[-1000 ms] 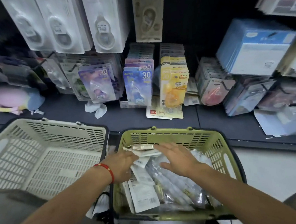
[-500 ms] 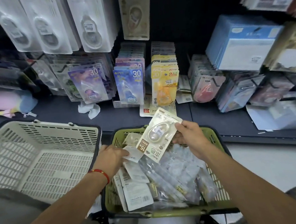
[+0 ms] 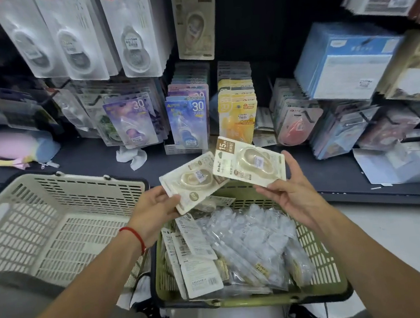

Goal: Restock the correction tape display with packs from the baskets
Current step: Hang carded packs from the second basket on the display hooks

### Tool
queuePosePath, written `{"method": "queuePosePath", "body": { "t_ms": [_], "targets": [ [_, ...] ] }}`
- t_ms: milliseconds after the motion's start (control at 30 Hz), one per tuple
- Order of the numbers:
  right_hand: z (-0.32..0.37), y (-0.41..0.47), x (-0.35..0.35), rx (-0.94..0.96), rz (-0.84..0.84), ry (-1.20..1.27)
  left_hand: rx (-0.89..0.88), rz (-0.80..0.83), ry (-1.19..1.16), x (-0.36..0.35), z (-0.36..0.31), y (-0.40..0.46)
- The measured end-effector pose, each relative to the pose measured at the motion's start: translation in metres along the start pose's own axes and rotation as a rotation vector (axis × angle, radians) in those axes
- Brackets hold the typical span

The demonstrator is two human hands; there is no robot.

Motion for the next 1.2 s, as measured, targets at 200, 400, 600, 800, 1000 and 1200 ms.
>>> {"method": "queuePosePath", "body": {
  "t_ms": [200, 400, 600, 800, 1000, 1200],
  "targets": [
    [-0.027, -0.013, -0.017, 0.046, -0.065, -0.229, 0.077, 0.188, -0.183, -0.036, 0.027, -0.027],
    [-0.049, -0.028, -0.024, 0.180, -0.137, -0.849, 0.121, 0.166, -0.351, -0.047, 0.037, -0.032],
    [-0.072, -0.038, -0.042, 0.244, -0.045, -1.066, 0.285, 0.159, -0.568, -0.054, 0.046, -0.041],
    [-0.102, -0.057, -0.071, 0.193, 0.139, -1.282, 0.127, -0.009, -0.340, -0.026, 0.040, -0.043],
    [-0.093, -0.010, -0.087, 0.378, 0.179, -1.355, -0.009, -0.336, -0.283, 0.056, 0.017, -0.029],
    [-0.113, 0.036, -0.097, 0.586, 0.230, -1.668, 0.047, -0.419, -0.356, 0.073, 0.035, -0.033]
  ]
}}
Point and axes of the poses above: each hand's wrist, its own y-axis towards the middle knuckle, its own x-axis out of the back of the hand, z = x × y, the point moved 8 cm from there along y, towards the middle knuckle, and after that the axes turned 13 degrees about -z, right-handed, at the moved point
